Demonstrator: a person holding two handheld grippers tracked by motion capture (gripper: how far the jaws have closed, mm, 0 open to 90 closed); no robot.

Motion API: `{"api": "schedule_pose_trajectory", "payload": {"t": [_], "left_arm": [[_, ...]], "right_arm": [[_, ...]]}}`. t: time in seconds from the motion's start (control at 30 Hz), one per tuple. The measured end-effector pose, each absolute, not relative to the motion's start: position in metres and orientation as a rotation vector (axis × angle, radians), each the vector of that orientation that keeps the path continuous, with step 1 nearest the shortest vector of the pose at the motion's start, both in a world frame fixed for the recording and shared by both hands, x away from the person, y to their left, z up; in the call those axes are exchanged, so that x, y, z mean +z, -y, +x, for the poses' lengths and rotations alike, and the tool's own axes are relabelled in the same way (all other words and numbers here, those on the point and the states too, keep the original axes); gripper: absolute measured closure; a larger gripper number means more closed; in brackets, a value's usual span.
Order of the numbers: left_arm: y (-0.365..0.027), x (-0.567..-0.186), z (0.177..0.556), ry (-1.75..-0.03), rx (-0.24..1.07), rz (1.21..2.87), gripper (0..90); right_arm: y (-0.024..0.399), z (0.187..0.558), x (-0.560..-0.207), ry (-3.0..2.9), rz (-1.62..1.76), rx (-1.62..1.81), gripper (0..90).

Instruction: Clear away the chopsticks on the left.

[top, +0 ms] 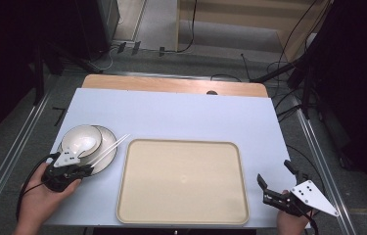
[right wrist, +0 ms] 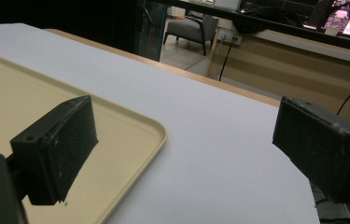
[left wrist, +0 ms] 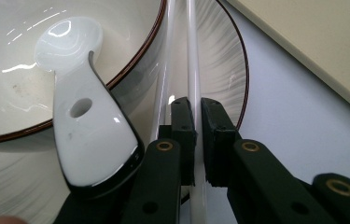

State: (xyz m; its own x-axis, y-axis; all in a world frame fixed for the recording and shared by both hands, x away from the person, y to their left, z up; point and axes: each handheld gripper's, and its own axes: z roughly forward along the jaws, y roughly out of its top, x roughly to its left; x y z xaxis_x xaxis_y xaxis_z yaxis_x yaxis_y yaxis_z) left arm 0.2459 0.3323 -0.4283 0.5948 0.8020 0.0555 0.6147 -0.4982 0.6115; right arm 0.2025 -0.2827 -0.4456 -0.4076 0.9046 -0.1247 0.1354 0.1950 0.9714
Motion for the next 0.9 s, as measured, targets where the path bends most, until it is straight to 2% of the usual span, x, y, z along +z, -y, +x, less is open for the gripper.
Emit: {"api": "schedule_pose_trajectory", "payload": {"t": [0.53,0.9], "left_arm": [[-0.328,-0.413,0.238,-1.101,0.432,2.229,85.3],[-0.3,-0.407,0.233,-1.09,0.391,2.234,85.3]], "right_arm": [[0.285,0.201,-0.445,-1.703,0.99,1.287,6.4],[0.286,0.201,-0.445,-1.698,0.988,1.288,6.4]]}}
